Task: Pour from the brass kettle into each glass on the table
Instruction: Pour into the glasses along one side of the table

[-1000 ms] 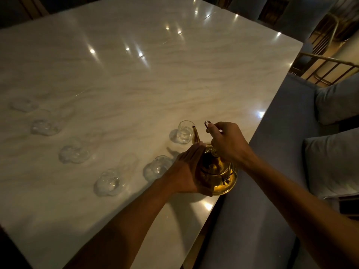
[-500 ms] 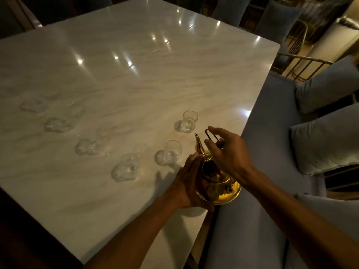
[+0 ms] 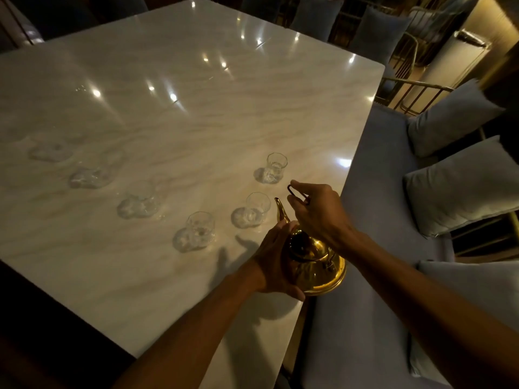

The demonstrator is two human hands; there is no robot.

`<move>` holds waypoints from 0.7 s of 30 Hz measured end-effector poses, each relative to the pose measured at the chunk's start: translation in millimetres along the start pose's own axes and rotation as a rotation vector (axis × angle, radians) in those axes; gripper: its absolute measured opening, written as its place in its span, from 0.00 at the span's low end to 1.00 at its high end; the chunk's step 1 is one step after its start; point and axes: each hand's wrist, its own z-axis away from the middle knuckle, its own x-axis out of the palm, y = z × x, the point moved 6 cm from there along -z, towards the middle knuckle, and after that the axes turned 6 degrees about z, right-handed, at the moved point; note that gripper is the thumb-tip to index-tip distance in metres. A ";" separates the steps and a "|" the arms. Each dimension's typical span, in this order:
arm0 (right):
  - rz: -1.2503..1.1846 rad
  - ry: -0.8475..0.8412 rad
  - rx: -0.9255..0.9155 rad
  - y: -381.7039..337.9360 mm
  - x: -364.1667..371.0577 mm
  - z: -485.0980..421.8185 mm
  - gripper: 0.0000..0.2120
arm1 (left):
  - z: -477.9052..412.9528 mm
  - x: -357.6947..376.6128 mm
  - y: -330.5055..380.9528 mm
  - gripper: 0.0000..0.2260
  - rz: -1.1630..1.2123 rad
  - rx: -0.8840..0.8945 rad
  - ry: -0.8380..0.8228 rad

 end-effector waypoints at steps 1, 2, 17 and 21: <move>-0.001 -0.007 0.010 -1.8 1.6 -1.4 0.20 | 1.3 -1.2 -1.5 0.65 0.017 -0.021 -0.009; -0.001 -0.015 0.019 -3.5 3.2 -2.9 0.20 | 2.2 -2.1 -2.9 0.64 0.039 -0.036 -0.012; 0.053 -0.135 0.098 -4.6 22.7 -38.9 0.19 | -2.2 -17.6 -17.4 0.60 0.125 -0.118 -0.073; 0.060 -0.176 0.100 -6.6 27.8 -48.2 0.19 | -3.9 -13.9 -31.3 0.63 0.154 -0.175 -0.087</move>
